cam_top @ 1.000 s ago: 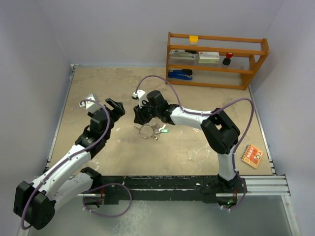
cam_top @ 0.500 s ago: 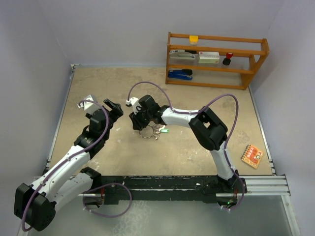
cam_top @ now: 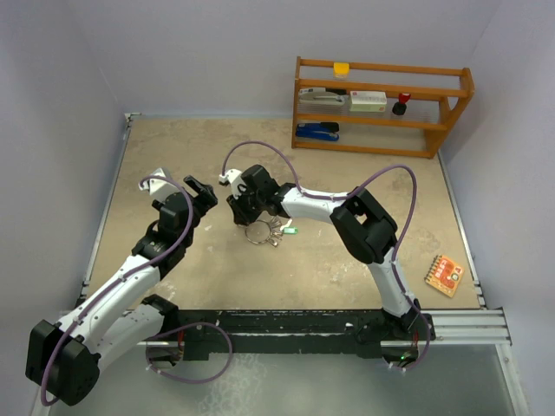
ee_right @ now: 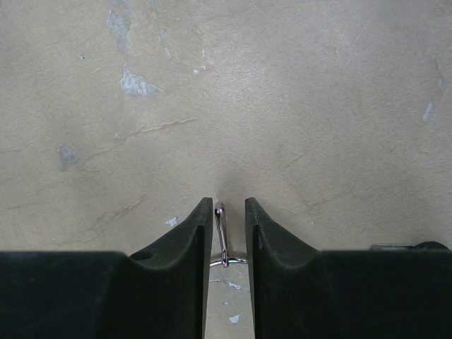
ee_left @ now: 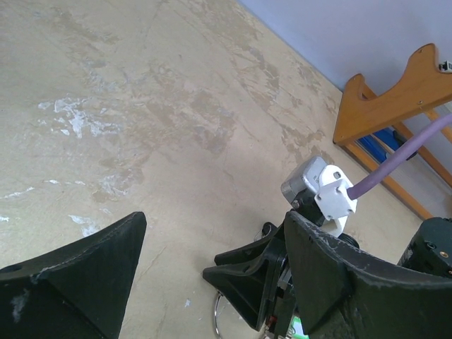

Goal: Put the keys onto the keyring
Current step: Pick up the keyring from the center of the board.

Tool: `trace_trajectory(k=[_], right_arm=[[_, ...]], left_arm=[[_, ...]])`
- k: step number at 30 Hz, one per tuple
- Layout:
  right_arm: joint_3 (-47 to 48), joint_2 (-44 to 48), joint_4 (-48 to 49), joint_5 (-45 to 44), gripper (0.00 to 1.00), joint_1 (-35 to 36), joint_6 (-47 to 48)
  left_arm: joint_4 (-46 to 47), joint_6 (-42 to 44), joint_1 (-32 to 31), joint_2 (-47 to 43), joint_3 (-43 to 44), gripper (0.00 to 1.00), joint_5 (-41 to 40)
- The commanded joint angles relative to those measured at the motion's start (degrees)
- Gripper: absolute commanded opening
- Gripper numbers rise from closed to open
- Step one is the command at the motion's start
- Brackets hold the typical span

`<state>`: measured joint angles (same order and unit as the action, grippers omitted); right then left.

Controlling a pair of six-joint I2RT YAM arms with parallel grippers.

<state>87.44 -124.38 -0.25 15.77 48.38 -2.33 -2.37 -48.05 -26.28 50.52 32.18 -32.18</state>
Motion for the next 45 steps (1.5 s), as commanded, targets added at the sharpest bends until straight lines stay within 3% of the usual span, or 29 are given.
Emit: trace_trajectory(k=[1,20,23,26,30,37,45], right_arm=[[2.47,-0.15,-1.52,-0.24,0.28,0.31,1.01],[3.75,-1.56,-3.09,0.73,0.26,0.57,1.28],[4.43,-1.95,-3.33,0.88,0.19,0.57,1.32],[5.20,-2.26,-3.76,0.84,0.05,0.58,1.05],[5.26,-1.49,-3.50,0.49,0.00,0.59,0.40],[-0.74,5.77,2.43,-0.29,0.00,0.49,-4.18],[-12.77,19.26,14.17,-10.37,0.00,-1.18,-17.52]], left_arm=[[1.49,-0.55,0.71,-0.25,0.00,0.76,0.54],[1.93,-0.72,1.55,0.64,-0.17,0.76,1.94],[2.01,-0.80,1.66,0.74,-0.31,0.76,2.11],[1.94,-0.71,1.75,0.70,-0.36,0.76,2.13],[1.80,-0.70,1.90,0.55,-0.37,0.76,2.13],[2.08,-0.81,2.03,1.01,-0.60,0.76,2.43],[5.94,-1.23,2.02,3.02,-0.81,0.74,5.57]])
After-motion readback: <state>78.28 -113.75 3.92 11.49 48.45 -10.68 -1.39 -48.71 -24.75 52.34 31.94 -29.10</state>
